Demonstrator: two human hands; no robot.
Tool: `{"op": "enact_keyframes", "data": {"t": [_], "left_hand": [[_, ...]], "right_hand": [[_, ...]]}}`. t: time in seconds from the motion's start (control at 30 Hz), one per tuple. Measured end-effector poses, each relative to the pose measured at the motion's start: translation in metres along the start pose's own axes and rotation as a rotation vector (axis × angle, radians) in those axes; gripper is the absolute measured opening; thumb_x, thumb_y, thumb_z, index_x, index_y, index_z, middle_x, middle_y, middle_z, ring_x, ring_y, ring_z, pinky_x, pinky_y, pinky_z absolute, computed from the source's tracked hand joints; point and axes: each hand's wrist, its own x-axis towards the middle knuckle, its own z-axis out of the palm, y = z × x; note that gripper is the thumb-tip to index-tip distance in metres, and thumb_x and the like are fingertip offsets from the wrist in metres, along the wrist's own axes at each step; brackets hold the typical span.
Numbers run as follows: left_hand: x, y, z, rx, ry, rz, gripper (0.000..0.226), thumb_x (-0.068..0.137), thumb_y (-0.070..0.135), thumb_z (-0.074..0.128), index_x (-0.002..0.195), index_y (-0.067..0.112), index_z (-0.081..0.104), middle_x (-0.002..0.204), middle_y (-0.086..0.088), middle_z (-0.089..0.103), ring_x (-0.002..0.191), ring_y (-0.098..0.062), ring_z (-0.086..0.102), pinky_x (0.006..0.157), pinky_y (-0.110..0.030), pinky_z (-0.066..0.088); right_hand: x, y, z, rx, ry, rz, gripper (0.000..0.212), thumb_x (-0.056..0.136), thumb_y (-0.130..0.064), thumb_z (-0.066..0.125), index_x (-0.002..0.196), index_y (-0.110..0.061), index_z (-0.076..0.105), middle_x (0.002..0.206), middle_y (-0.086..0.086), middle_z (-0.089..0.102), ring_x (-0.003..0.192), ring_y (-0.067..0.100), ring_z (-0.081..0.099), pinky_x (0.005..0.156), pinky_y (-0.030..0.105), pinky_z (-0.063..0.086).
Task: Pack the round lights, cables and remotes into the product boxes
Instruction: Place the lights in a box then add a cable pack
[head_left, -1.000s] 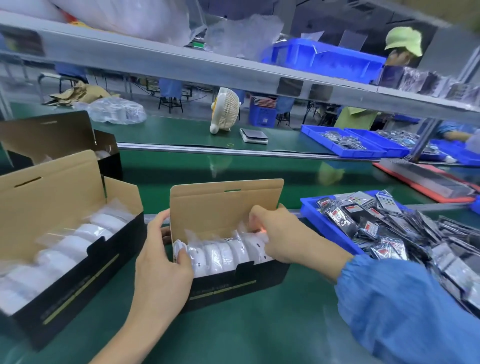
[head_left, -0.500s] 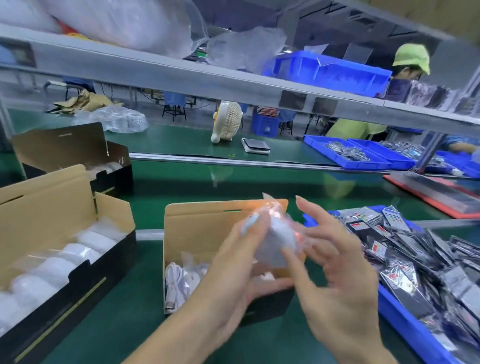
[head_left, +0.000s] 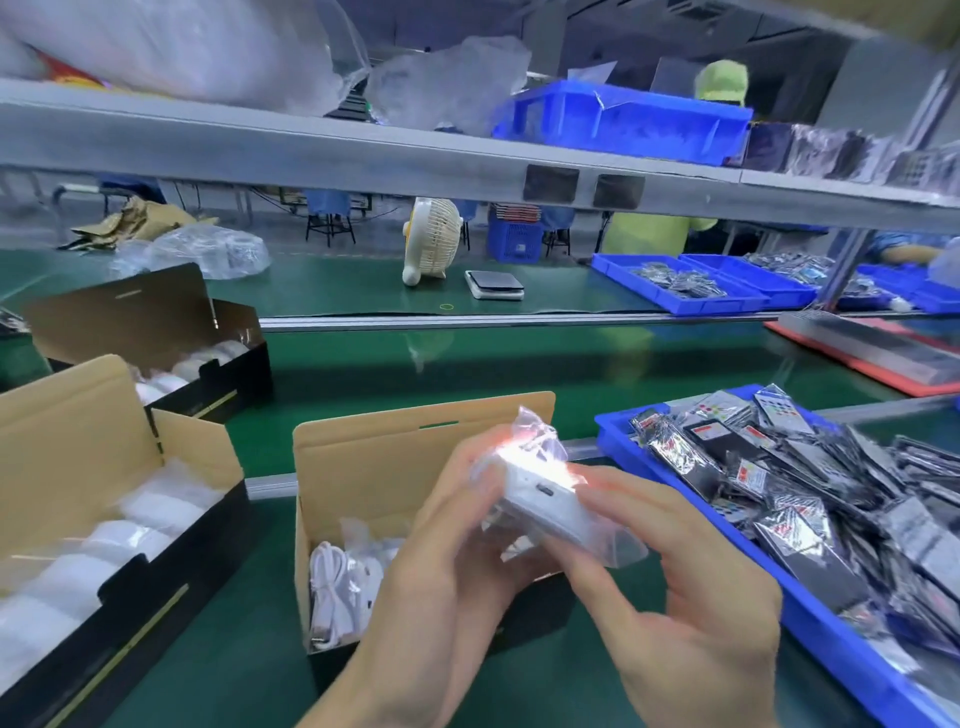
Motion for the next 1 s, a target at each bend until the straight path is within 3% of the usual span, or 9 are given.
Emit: {"op": "enact_keyframes", "data": {"t": [0.1, 0.23, 0.4, 0.77, 0.83, 0.93, 1.0], "left_hand": [[-0.001, 0.002, -0.003, -0.003, 0.071, 0.013, 0.03, 0.095, 0.026, 0.051, 0.112, 0.014, 0.073, 0.102, -0.01, 0.072, 0.093, -0.029, 0.066, 0.076, -0.043, 0.055], [-0.011, 0.006, 0.0, 0.109, 0.037, 0.096, 0.036, 0.086, 0.033, 0.054, 0.115, 0.017, 0.07, 0.115, -0.01, 0.07, 0.102, -0.024, 0.066, 0.081, -0.036, 0.056], [-0.017, 0.008, -0.001, 0.231, -0.013, 0.152, 0.043, 0.082, 0.039, 0.06, 0.114, 0.011, 0.067, 0.108, -0.012, 0.07, 0.097, -0.023, 0.066, 0.084, -0.031, 0.054], [-0.021, 0.006, -0.002, 0.198, -0.039, 0.096, 0.041, 0.077, 0.034, 0.066, 0.107, 0.007, 0.067, 0.1, -0.019, 0.071, 0.09, -0.03, 0.067, 0.083, -0.036, 0.054], [-0.02, 0.005, -0.006, 0.206, -0.033, 0.064, 0.04, 0.076, 0.034, 0.068, 0.107, 0.009, 0.067, 0.1, -0.021, 0.07, 0.091, -0.032, 0.067, 0.084, -0.038, 0.055], [-0.017, 0.007, -0.008, 0.304, 0.035, -0.031, 0.039, 0.086, 0.038, 0.071, 0.12, 0.019, 0.064, 0.109, -0.023, 0.069, 0.106, -0.038, 0.065, 0.099, -0.049, 0.051], [-0.017, 0.01, -0.01, 0.433, 0.117, -0.028, 0.041, 0.087, 0.052, 0.062, 0.125, 0.038, 0.059, 0.114, -0.003, 0.07, 0.113, -0.022, 0.064, 0.104, -0.044, 0.048]], "right_hand": [[-0.002, -0.002, 0.002, 0.009, 0.025, 0.013, 0.033, 0.073, -0.004, 0.082, 0.101, -0.013, 0.068, 0.106, 0.001, 0.072, 0.097, 0.024, 0.07, 0.081, 0.03, 0.053], [-0.004, -0.005, 0.003, -0.028, 0.025, 0.014, 0.032, 0.072, -0.003, 0.081, 0.1, -0.014, 0.069, 0.105, 0.002, 0.072, 0.096, 0.022, 0.07, 0.082, 0.025, 0.052], [-0.002, -0.009, 0.001, -0.106, 0.007, -0.045, 0.032, 0.075, -0.005, 0.076, 0.103, -0.02, 0.07, 0.106, 0.003, 0.07, 0.098, 0.013, 0.068, 0.084, 0.017, 0.049], [-0.016, -0.009, 0.004, -0.127, 0.045, -0.005, 0.024, 0.075, -0.008, 0.076, 0.099, -0.008, 0.071, 0.098, 0.002, 0.072, 0.086, 0.011, 0.07, 0.07, 0.018, 0.053], [-0.021, -0.007, 0.005, -0.145, 0.054, 0.011, 0.022, 0.076, -0.008, 0.076, 0.097, -0.008, 0.072, 0.096, 0.002, 0.072, 0.085, 0.01, 0.069, 0.07, 0.017, 0.053], [-0.022, 0.0, 0.008, -0.254, 0.017, 0.011, 0.019, 0.077, -0.005, 0.076, 0.096, -0.003, 0.075, 0.096, 0.002, 0.072, 0.087, 0.006, 0.067, 0.078, 0.012, 0.05], [-0.017, 0.01, 0.008, -0.343, -0.013, 0.065, 0.023, 0.077, -0.003, 0.075, 0.099, -0.002, 0.075, 0.094, 0.002, 0.072, 0.083, 0.006, 0.064, 0.079, 0.011, 0.048]]}}
